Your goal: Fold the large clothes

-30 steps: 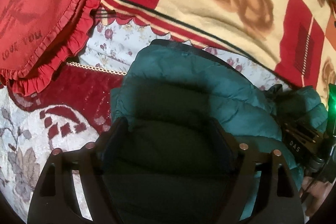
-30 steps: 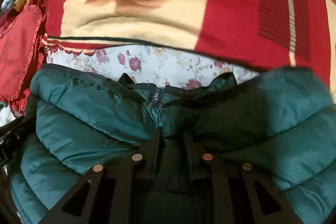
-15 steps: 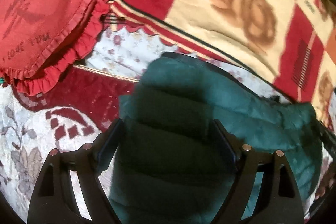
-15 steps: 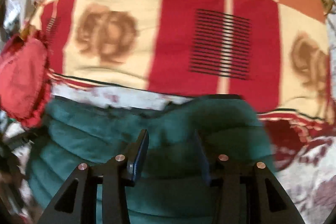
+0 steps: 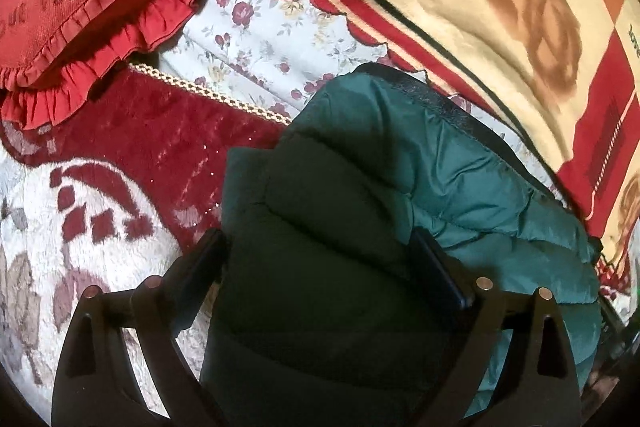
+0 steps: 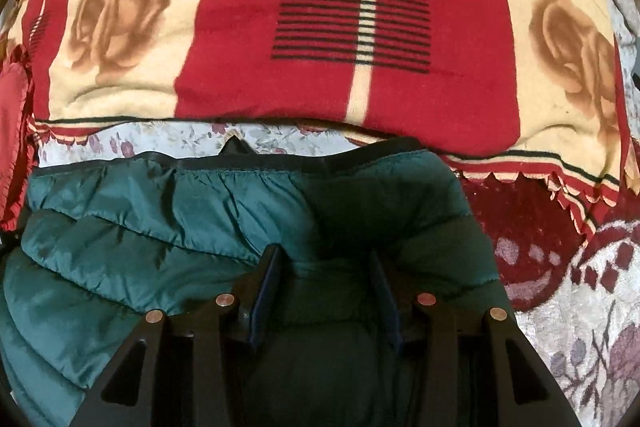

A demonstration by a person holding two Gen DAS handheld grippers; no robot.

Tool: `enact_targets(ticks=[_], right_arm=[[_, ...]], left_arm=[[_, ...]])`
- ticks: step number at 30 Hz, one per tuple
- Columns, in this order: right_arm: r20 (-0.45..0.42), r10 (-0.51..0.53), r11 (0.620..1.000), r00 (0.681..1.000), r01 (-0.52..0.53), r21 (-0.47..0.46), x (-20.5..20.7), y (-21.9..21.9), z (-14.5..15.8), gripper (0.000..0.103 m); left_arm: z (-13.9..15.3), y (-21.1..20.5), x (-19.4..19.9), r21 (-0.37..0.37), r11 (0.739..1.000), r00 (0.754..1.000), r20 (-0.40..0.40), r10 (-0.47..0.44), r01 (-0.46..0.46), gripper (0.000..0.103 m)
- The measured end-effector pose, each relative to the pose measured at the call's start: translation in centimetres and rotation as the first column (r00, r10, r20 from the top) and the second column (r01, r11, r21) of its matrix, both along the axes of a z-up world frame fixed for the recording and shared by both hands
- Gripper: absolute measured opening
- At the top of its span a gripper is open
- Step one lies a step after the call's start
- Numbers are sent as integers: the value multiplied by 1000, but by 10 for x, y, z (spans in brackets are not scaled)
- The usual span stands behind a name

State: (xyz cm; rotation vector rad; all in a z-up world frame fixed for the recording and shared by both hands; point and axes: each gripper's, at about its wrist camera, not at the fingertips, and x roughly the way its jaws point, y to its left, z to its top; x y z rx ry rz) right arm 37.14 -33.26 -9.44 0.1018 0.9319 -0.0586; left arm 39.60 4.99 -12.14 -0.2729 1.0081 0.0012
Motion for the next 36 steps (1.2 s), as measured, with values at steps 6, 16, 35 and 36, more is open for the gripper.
enact_targets(ticks=[6,16,35,36], right_arm=[[22,25,999,999,-26,20,-23,-1,29,45],[41,14,995,999,-18,94,-102,-22,58,70],[-45,-8,975,999,18,222,-177,-52,31,89],[-48,-6,971,999,17,236,-177,-53,30,90]], left_arm=[[20,-11,-18,125,991,996,67,-57,49,94],[65,-7,-74,178,980,983,146,-115,89,94],[68,19,-147,88,987,981,125,-147,137,94],[64,22,-147,55,988,983,112,-148,142,94]])
